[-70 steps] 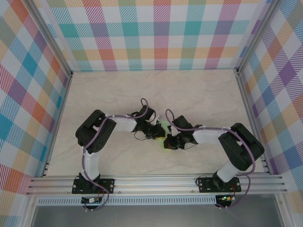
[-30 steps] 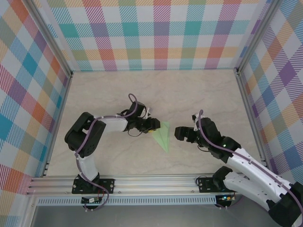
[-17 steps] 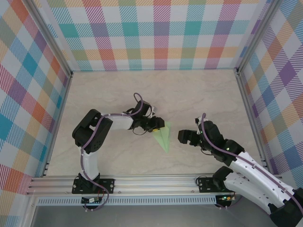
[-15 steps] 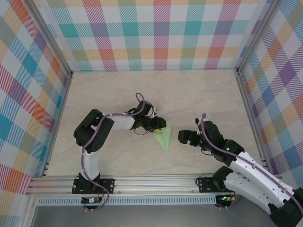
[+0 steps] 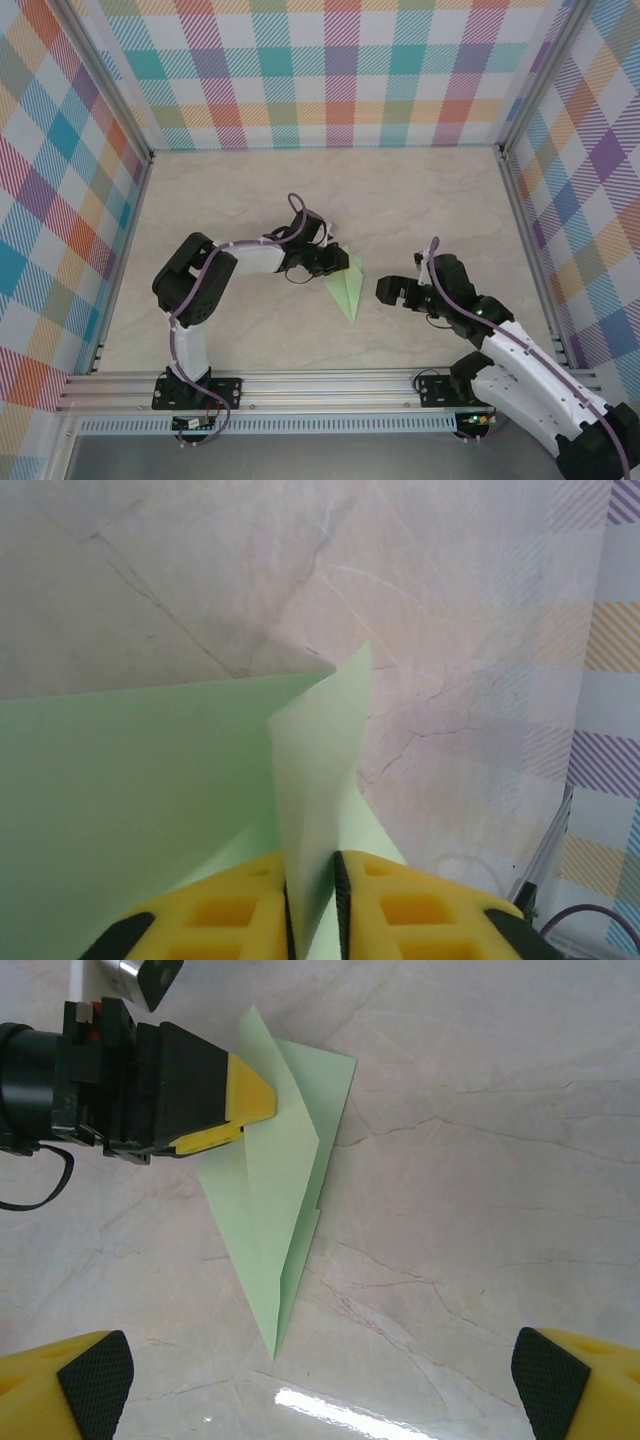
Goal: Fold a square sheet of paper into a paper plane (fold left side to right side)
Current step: Turn over the paper at the center of the table.
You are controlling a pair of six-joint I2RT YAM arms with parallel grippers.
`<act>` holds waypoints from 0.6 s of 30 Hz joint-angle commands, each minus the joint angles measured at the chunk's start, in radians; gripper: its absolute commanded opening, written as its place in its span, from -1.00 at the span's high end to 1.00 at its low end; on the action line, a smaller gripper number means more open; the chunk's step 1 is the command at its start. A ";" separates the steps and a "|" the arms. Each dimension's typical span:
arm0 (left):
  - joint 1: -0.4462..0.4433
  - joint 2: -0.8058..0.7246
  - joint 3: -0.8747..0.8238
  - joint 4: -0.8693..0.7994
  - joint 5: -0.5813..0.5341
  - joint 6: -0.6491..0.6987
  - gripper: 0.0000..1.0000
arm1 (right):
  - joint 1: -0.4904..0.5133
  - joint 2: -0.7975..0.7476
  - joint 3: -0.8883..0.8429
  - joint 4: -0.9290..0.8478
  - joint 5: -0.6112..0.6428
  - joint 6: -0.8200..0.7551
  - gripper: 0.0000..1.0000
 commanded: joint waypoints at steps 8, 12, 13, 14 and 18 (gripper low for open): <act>0.040 -0.307 0.053 -0.093 -0.062 0.037 0.86 | -0.216 0.090 -0.101 0.452 -0.628 0.047 -1.00; 0.056 -0.400 0.062 -0.067 -0.069 0.001 0.86 | -0.216 0.174 -0.077 0.608 -0.761 0.081 -1.00; 0.058 -0.419 0.066 -0.053 -0.069 -0.010 0.87 | -0.216 0.198 -0.070 0.649 -0.784 0.098 -0.99; 0.058 -0.437 0.070 -0.044 -0.067 -0.022 0.87 | -0.216 0.221 -0.060 0.681 -0.801 0.111 -1.00; 0.058 -0.483 0.077 0.002 -0.053 -0.066 0.87 | -0.203 0.290 -0.024 0.765 -0.837 0.150 -1.00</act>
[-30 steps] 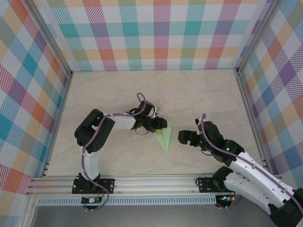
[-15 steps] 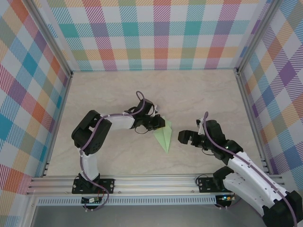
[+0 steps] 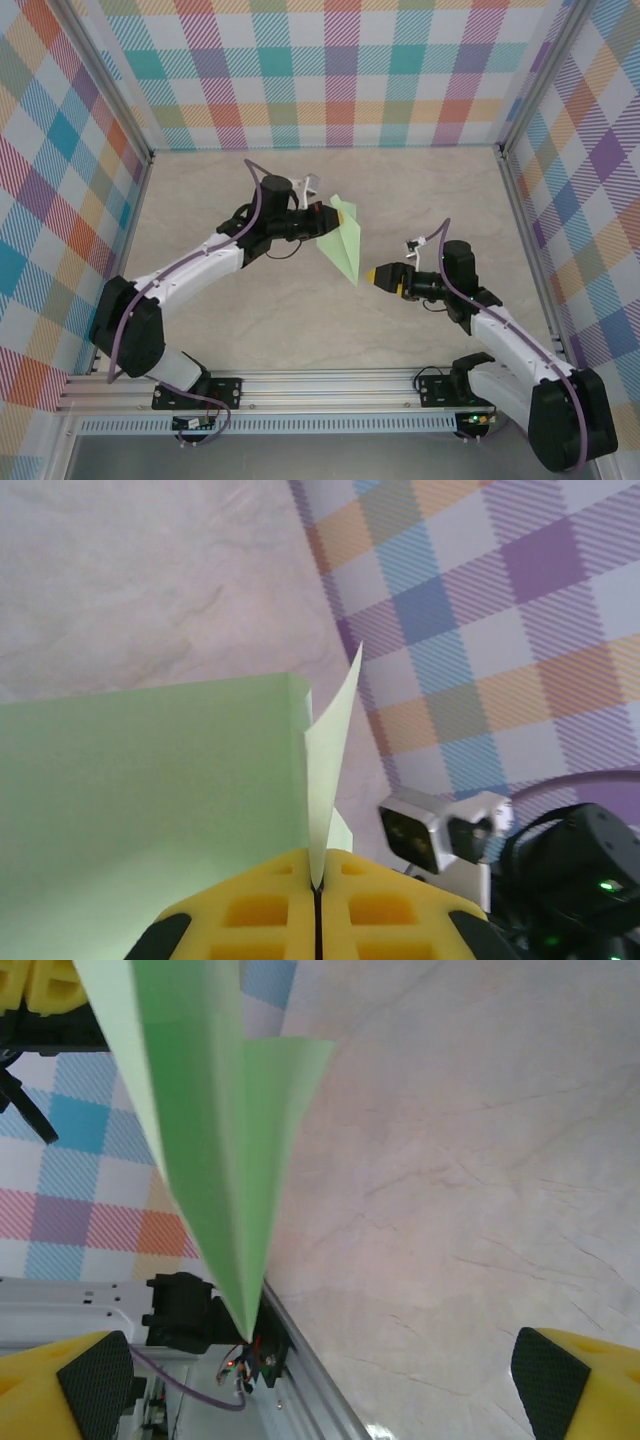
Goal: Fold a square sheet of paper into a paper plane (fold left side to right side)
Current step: Turn over the paper at the center of the table.
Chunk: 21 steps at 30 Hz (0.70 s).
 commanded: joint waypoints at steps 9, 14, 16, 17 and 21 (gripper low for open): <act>0.008 -0.053 -0.012 0.174 0.087 -0.153 0.86 | 0.119 0.149 0.138 0.321 -0.087 0.102 -1.00; 0.005 -0.057 -0.034 0.213 0.120 -0.191 0.86 | 0.131 0.183 0.185 0.376 -0.083 0.142 -0.76; 0.006 -0.057 -0.041 0.212 0.127 -0.196 0.85 | 0.131 0.178 0.197 0.373 -0.080 0.142 -0.60; 0.004 -0.059 -0.047 0.212 0.126 -0.197 0.85 | 0.131 0.174 0.200 0.368 -0.079 0.140 -0.51; 0.004 -0.057 -0.058 0.212 0.135 -0.198 0.84 | 0.131 0.161 0.209 0.332 -0.074 0.127 -0.17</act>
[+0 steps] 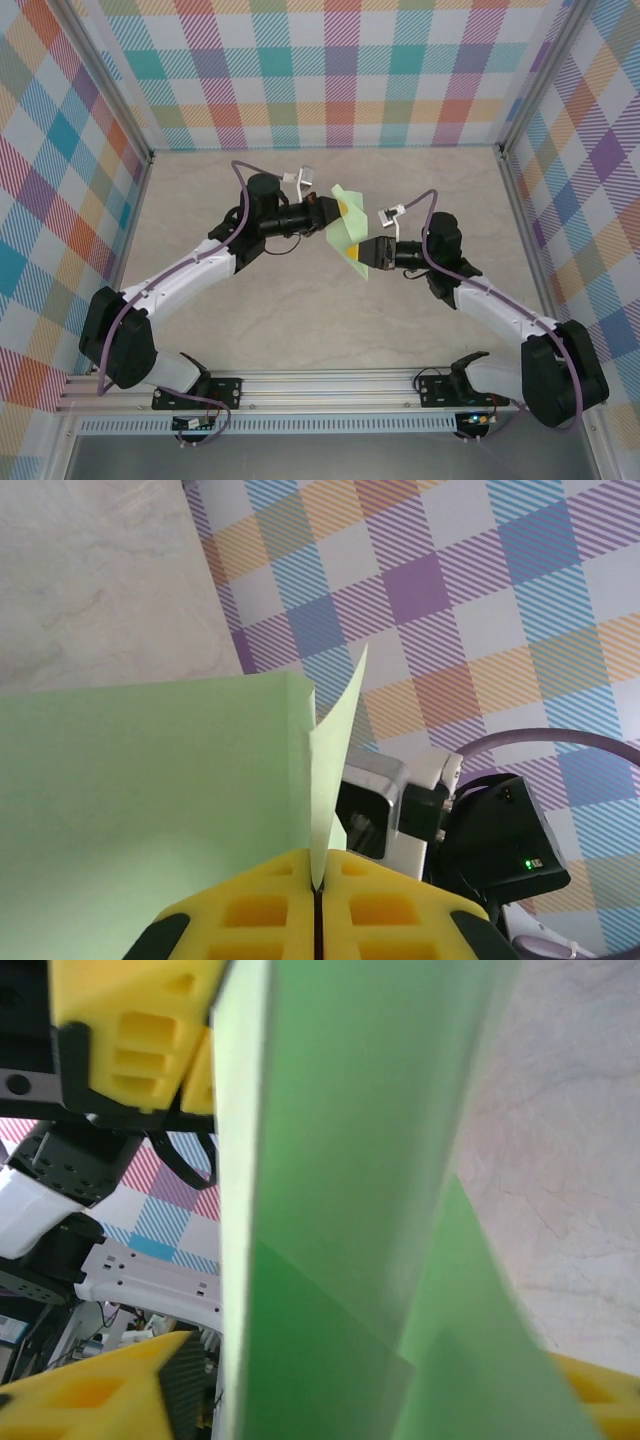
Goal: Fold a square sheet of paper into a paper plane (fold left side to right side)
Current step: Turn over the paper at the center of the table.
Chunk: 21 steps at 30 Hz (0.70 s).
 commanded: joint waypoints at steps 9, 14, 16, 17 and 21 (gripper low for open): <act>0.004 -0.019 -0.019 -0.007 0.021 0.028 0.49 | 0.005 -0.054 0.054 -0.173 0.017 -0.099 0.52; 0.004 -0.073 0.006 -0.223 -0.097 0.194 -0.16 | 0.014 -0.088 0.096 -0.432 0.101 -0.248 0.67; 0.004 -0.112 0.016 -0.337 -0.196 0.270 -0.33 | 0.025 -0.091 0.130 -0.577 0.161 -0.325 0.72; 0.004 -0.137 0.020 -0.398 -0.255 0.306 -0.39 | 0.033 -0.089 0.149 -0.652 0.205 -0.366 0.75; 0.004 -0.244 0.007 -0.558 -0.477 0.394 -0.58 | 0.077 -0.090 0.207 -0.853 0.403 -0.471 0.79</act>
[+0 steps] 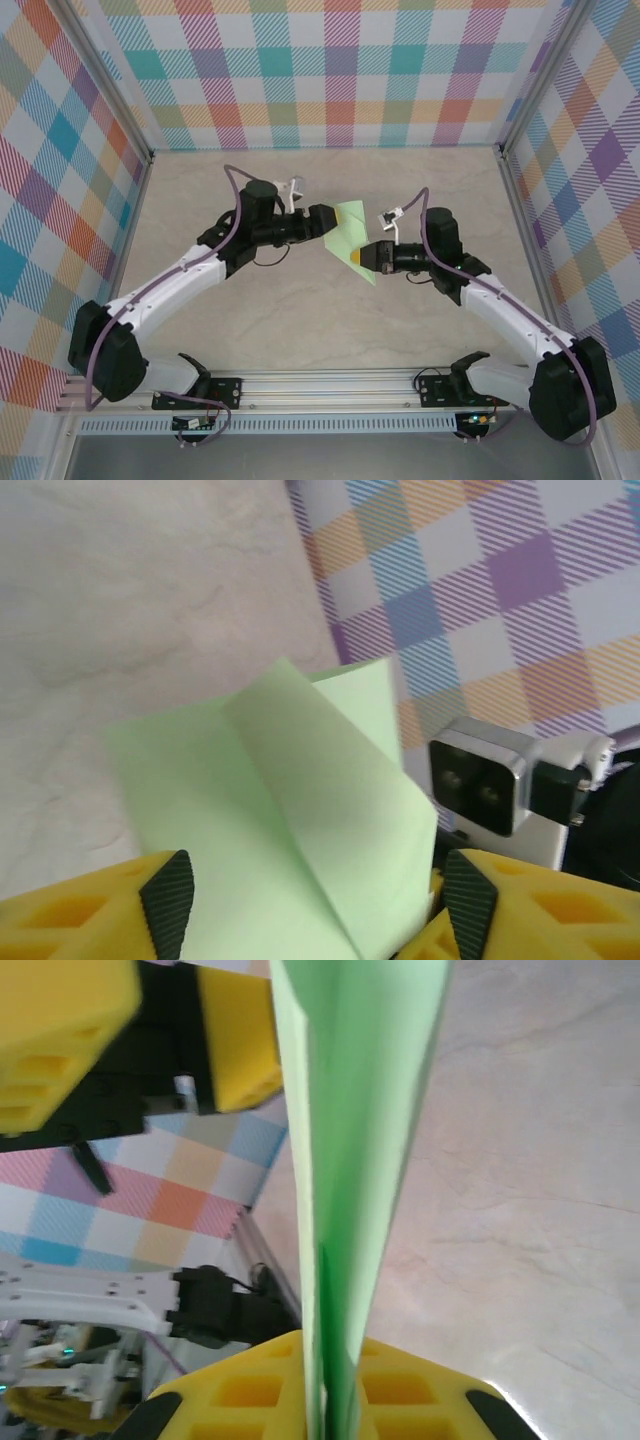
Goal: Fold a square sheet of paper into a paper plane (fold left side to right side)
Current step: Turn over the paper at the center of the table.
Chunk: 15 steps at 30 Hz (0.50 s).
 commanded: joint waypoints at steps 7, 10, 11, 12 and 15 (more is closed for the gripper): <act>0.004 -0.285 -0.084 -0.263 -0.521 0.130 -0.62 | 0.163 0.064 0.225 -0.570 0.670 -0.275 0.80; 0.004 -0.349 -0.123 -0.301 -0.600 0.123 -0.62 | 0.235 0.129 0.321 -0.687 0.898 -0.309 0.80; 0.004 -0.369 -0.137 -0.313 -0.625 0.121 -0.62 | 0.264 0.156 0.353 -0.727 0.980 -0.319 0.80; 0.004 -0.384 -0.147 -0.321 -0.648 0.119 -0.62 | 0.287 0.178 0.383 -0.761 1.048 -0.323 0.80; 0.004 -0.424 -0.170 -0.354 -0.718 0.097 -0.62 | 0.345 0.272 0.473 -0.864 1.228 -0.330 0.80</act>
